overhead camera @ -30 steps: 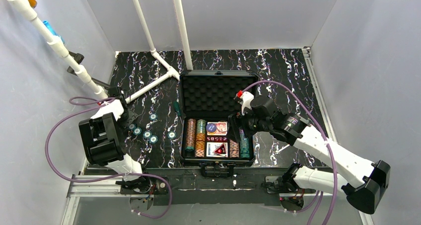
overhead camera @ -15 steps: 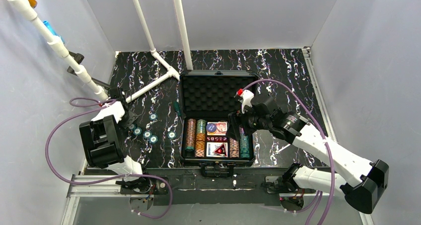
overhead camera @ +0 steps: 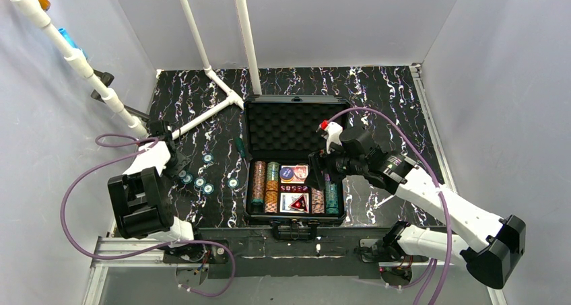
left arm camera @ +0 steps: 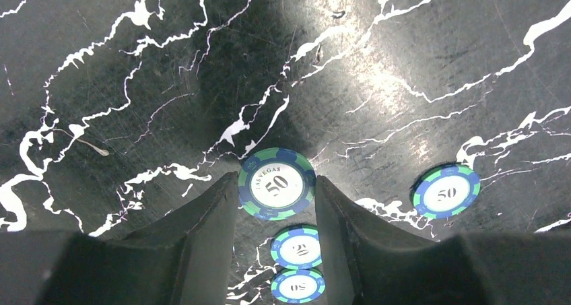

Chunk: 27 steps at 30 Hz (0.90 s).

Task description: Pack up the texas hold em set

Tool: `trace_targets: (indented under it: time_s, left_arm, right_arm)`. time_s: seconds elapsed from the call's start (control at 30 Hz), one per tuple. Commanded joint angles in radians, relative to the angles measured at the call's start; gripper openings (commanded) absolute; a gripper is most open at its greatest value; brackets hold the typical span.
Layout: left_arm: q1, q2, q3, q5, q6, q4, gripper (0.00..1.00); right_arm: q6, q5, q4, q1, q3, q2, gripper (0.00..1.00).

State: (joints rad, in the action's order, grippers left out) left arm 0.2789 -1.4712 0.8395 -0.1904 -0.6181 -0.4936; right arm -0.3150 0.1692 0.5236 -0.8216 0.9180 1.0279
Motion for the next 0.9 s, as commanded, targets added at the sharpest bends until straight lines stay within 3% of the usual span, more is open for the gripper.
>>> trace_targets:
  time_s: [0.0,0.43,0.87]
  left_arm:
    - [-0.007,0.040,-0.030,0.020,0.001,-0.048,0.28]
    - [-0.019,0.008,-0.039,0.040,0.005,-0.031,0.36]
    - [-0.021,-0.010,-0.031,0.035,0.009,-0.036,0.61]
  right_arm:
    - [0.001,0.022,-0.040,0.006,-0.008,0.001,0.88]
    - [-0.006,0.030,-0.043,0.009,-0.015,0.000,0.88]
    - [0.006,0.027,-0.036,0.018,-0.017,-0.006,0.88]
